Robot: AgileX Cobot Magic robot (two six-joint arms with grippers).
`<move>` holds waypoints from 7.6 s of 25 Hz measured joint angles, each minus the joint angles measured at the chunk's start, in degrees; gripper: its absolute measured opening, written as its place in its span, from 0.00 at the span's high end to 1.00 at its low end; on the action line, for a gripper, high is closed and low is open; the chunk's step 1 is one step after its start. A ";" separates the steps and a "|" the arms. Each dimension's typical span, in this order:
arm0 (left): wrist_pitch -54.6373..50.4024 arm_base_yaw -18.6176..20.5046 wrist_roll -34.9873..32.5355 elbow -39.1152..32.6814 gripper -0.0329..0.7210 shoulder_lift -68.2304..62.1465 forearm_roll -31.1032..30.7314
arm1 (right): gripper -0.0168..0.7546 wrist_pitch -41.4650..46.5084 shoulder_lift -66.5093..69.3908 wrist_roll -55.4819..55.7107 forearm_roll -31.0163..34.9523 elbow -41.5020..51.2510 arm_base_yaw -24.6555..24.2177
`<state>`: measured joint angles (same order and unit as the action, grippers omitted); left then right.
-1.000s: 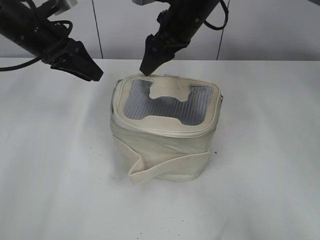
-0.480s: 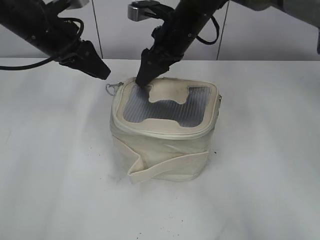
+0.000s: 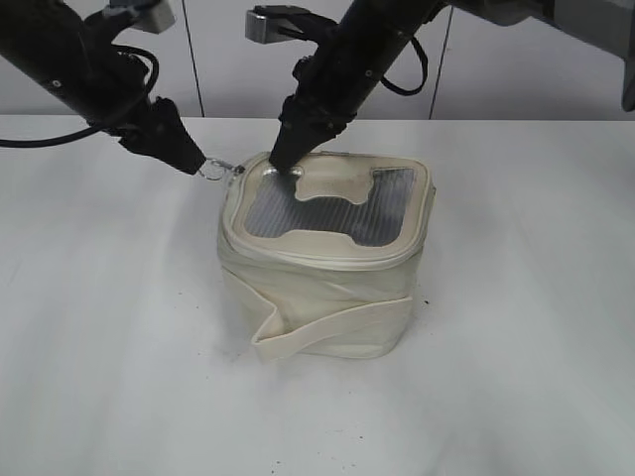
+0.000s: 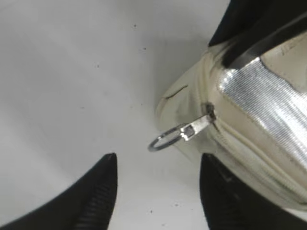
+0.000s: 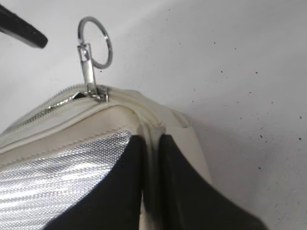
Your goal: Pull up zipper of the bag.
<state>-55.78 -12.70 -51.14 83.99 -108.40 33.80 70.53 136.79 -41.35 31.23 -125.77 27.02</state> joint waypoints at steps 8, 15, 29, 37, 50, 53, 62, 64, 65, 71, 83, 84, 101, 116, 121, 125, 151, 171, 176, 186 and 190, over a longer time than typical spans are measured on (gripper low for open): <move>1.92 -2.43 -7.22 0.00 0.19 0.00 -4.92 | 0.89 0.00 0.00 1.24 0.04 0.00 0.00; 1.32 -6.32 -5.61 0.00 0.18 0.00 -8.92 | 0.90 0.00 0.00 1.40 0.04 0.00 0.00; 5.02 -6.32 2.17 0.06 0.18 -0.57 -3.52 | 0.90 0.00 0.00 1.46 0.04 -0.06 0.00; 5.70 -6.42 2.43 0.17 0.55 -1.42 -6.56 | 0.90 0.00 0.00 1.46 0.04 -0.06 0.00; 3.08 -6.42 3.05 0.17 0.96 -1.65 -12.81 | 0.90 0.00 0.00 2.03 0.04 -0.06 0.00; 0.74 -6.42 3.06 0.17 0.96 -1.53 -12.86 | 0.90 0.00 0.00 2.74 -0.13 -0.06 0.00; -7.51 -7.29 5.69 0.19 0.96 -1.15 -11.62 | 0.90 0.03 0.12 5.98 -2.47 -1.51 0.34; -9.11 -7.99 6.95 0.26 0.96 -1.06 -11.37 | 0.90 0.03 0.23 6.38 -2.67 -1.69 0.34; -9.88 -8.29 7.61 0.26 0.96 -1.01 -11.37 | 0.90 0.03 0.23 6.61 -2.80 -1.74 0.34; -11.46 -9.70 11.04 0.30 0.96 0.67 -12.16 | 0.90 0.07 0.23 7.53 -3.67 -1.86 0.46; -11.61 -10.13 15.00 -5.28 0.96 4.29 -12.23 | 0.91 0.07 0.23 7.99 -3.76 -1.90 0.46; -11.66 -10.19 15.02 -6.25 0.96 4.98 -12.07 | 0.91 0.07 0.23 8.14 -3.76 -1.90 0.46; -4.15 -24.62 20.53 -14.41 0.96 11.62 -8.93 | 0.91 0.07 0.23 8.41 -4.00 -1.90 0.46; 8.99 -35.35 25.10 -14.57 0.96 11.62 -8.30 | 0.91 0.07 0.23 10.36 -4.25 -1.97 0.46; 7.06 -35.06 32.68 -14.51 0.82 13.17 -16.68 | 0.76 0.07 0.23 12.05 -4.79 -2.02 0.46; 7.13 -34.95 37.09 -13.24 0.50 16.91 -24.97 | 0.47 -0.39 0.09 13.32 -6.15 -2.14 0.41; 13.30 -20.33 23.49 16.63 0.26 -6.57 -20.36 | 0.40 -0.74 -24.29 18.96 -13.70 24.14 -14.55; -7.44 -20.22 10.45 34.64 0.26 -23.07 0.92 | 0.41 -15.65 -38.94 15.99 -13.13 61.20 -15.79; -11.88 -20.22 10.45 34.83 0.26 -23.69 1.47 | 0.41 -20.34 -39.01 13.66 -9.75 64.34 -15.79; -12.04 -20.33 9.76 35.31 0.87 -23.63 -1.44 | 0.41 -26.54 -38.39 2.61 -1.03 64.47 -15.79; -11.97 -20.39 9.65 35.31 0.87 -23.63 -1.50 | 0.41 -27.94 -37.20 -2.93 1.68 64.52 -15.79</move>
<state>-67.75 -33.09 -41.49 119.30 -132.02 32.31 42.58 99.59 -44.28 32.91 -61.25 11.23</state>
